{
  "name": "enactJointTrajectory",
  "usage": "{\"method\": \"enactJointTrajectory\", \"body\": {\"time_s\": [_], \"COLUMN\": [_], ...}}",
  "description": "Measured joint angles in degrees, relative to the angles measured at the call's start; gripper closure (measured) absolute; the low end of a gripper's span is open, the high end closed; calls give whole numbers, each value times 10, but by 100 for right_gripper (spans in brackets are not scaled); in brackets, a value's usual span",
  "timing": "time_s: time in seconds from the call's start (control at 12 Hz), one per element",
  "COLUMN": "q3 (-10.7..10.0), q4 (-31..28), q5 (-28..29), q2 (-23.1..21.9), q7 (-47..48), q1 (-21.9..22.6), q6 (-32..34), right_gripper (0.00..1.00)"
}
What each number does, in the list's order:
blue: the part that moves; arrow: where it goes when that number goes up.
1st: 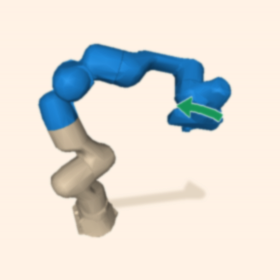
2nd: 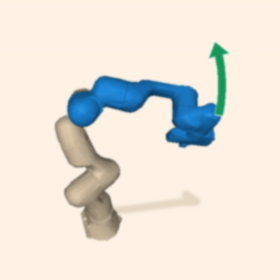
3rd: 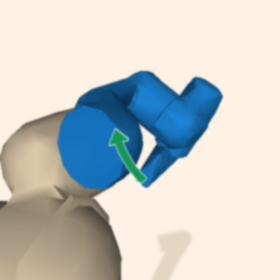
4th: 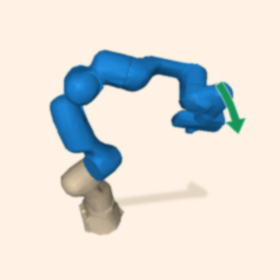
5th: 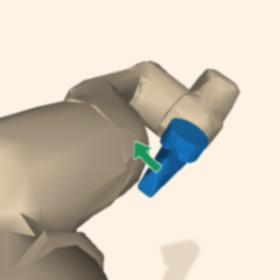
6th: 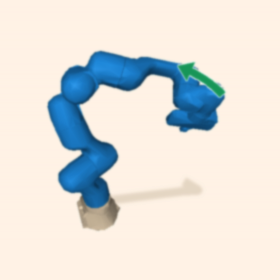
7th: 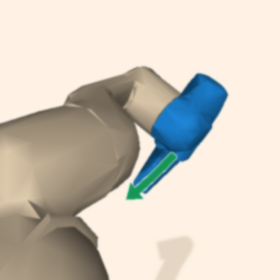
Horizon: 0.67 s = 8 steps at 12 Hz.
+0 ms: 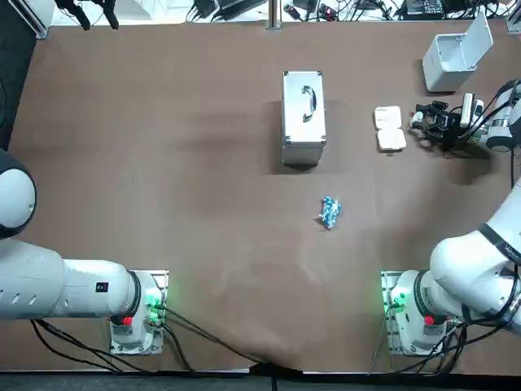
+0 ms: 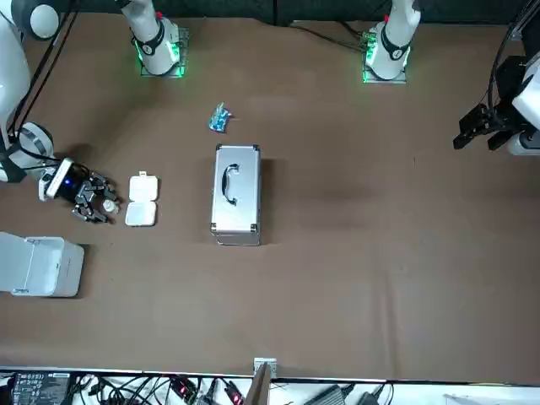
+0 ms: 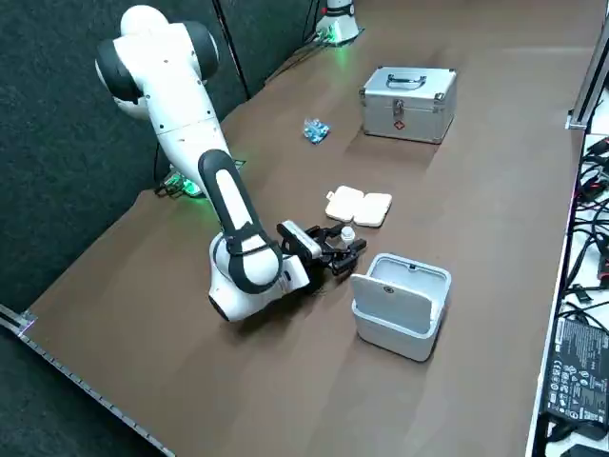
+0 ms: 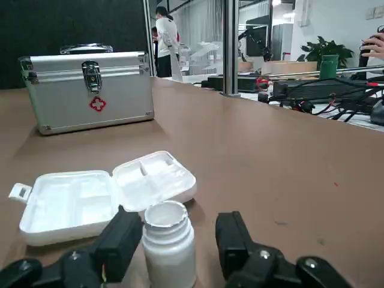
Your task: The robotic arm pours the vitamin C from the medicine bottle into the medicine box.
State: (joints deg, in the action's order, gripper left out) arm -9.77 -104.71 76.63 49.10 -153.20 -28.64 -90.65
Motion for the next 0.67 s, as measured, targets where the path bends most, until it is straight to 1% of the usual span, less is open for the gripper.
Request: {"method": "enactJointTrajectory", "body": {"time_s": [0.08, 0.17, 0.25, 0.33, 0.42, 0.5, 0.58, 0.67], "q3": [0, 0, 0, 0, 0, 0, 0, 0], "q4": [0, 0, 0, 0, 0, 0, 0, 0], "q5": [0, 0, 0, 0, 0, -1, -1, -1], "q2": [0, 0, 0, 0, 0, 0, 0, 0], "q7": [0, 0, 0, 0, 0, -1, -1, -1], "q1": [0, 0, 0, 0, 0, 0, 0, 0], "q6": [0, 0, 0, 0, 0, 0, 0, 0], "right_gripper": [23, 30, 30, 35, 35, 39, 39, 43]}}
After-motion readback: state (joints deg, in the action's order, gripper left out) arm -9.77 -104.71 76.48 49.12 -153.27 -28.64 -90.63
